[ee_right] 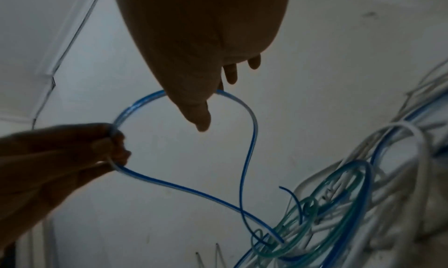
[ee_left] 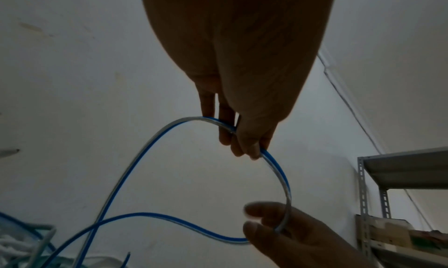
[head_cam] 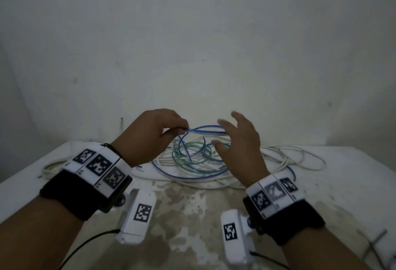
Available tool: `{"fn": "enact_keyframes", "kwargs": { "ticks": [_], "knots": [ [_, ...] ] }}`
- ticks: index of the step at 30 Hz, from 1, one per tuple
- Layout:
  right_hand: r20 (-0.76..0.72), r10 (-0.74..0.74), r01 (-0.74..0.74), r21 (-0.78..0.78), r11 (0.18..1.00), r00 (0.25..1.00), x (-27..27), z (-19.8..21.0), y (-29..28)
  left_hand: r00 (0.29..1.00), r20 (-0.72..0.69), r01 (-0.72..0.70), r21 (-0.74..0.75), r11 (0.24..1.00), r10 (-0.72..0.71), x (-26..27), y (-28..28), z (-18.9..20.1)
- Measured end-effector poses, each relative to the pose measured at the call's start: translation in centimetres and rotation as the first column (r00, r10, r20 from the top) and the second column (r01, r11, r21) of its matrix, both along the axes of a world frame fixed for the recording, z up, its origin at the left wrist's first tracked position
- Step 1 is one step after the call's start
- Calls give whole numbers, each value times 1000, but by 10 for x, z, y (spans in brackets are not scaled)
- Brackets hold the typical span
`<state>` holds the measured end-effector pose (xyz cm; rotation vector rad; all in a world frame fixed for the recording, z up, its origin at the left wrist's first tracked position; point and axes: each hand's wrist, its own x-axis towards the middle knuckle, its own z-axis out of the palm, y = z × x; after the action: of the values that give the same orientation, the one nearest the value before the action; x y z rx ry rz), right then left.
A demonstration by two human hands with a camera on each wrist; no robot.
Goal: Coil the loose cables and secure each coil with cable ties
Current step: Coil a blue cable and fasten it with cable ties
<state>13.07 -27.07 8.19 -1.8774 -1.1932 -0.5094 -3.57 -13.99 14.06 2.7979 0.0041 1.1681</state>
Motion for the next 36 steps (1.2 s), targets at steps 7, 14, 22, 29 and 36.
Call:
{"fn": "enact_keyframes", "kwargs": {
  "ticks": [7,14,22,29,36],
  "knots": [
    [165,-188,179,65,982,968,13,29,-19,977,204,-84,89,992,65,-35,-3,22],
    [19,-165,166,-69,984,986,34,45,-40,900,400,-214,59,975,174,-55,13,40],
    [94,-104,85,189,978,990,39,65,-57,874,149,-450,-109,886,462,-70,25,22],
    [-28,-176,177,249,952,984,60,61,-68,882,-184,-472,-382,795,435,-83,27,21],
    [-97,-301,289,-120,950,949,67,53,-81,957,-112,-256,-757,601,268,-88,25,22]
  ]
}}
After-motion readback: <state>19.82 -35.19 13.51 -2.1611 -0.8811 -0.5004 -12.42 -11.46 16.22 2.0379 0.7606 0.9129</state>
